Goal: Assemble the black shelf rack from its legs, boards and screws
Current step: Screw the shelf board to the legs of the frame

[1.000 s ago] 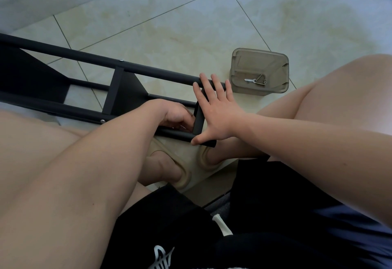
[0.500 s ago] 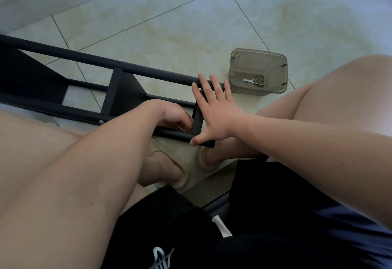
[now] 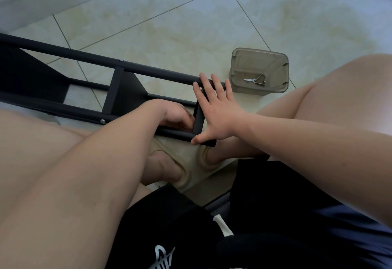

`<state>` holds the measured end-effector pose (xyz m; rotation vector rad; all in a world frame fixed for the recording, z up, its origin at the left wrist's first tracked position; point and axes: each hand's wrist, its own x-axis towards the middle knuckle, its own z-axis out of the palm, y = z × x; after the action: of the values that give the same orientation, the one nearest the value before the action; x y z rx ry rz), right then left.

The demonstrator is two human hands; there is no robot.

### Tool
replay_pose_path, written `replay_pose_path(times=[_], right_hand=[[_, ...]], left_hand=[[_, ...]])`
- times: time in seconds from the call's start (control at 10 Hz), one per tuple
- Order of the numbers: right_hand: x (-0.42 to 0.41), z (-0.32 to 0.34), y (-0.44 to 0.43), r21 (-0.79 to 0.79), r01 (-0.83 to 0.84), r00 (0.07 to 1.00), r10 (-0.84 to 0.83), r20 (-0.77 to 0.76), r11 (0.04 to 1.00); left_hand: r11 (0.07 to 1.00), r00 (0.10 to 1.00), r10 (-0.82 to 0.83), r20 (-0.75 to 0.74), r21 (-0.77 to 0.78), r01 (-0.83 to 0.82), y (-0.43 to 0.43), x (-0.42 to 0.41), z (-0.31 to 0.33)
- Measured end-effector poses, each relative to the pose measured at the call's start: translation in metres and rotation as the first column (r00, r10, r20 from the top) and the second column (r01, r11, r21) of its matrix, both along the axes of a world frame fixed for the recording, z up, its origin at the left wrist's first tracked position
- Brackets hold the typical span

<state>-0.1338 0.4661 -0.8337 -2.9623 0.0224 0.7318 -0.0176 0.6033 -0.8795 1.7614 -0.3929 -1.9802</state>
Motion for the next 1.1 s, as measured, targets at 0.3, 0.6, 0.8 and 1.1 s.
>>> replay_pose_path(times=[0.3, 0.6, 0.8, 1.1], right_hand=[[0.0004, -0.0001, 0.0003, -0.005, -0.002, 1.0, 0.002, -0.005, 1.0], [0.0004, 0.0007, -0.0006, 0.005, 0.001, 1.0, -0.001, -0.001, 1.0], [-0.0002, 0.0006, -0.0002, 0.004, -0.001, 1.0, 0.001, -0.001, 1.0], [0.0004, 0.0, -0.0009, 0.003, -0.002, 1.0, 0.002, -0.002, 1.0]], left_hand=[[0.998, 0.996, -0.041, 0.08, 0.049, 0.037, -0.0013, -0.0019, -0.0008], [0.999, 0.998, 0.051, 0.027, 0.012, -0.051, -0.0021, -0.0029, 0.0023], [0.998, 0.996, -0.023, 0.083, 0.055, 0.018, -0.0021, -0.0034, 0.0023], [0.997, 0.997, 0.072, -0.018, -0.019, -0.073, -0.0019, -0.0025, 0.0043]])
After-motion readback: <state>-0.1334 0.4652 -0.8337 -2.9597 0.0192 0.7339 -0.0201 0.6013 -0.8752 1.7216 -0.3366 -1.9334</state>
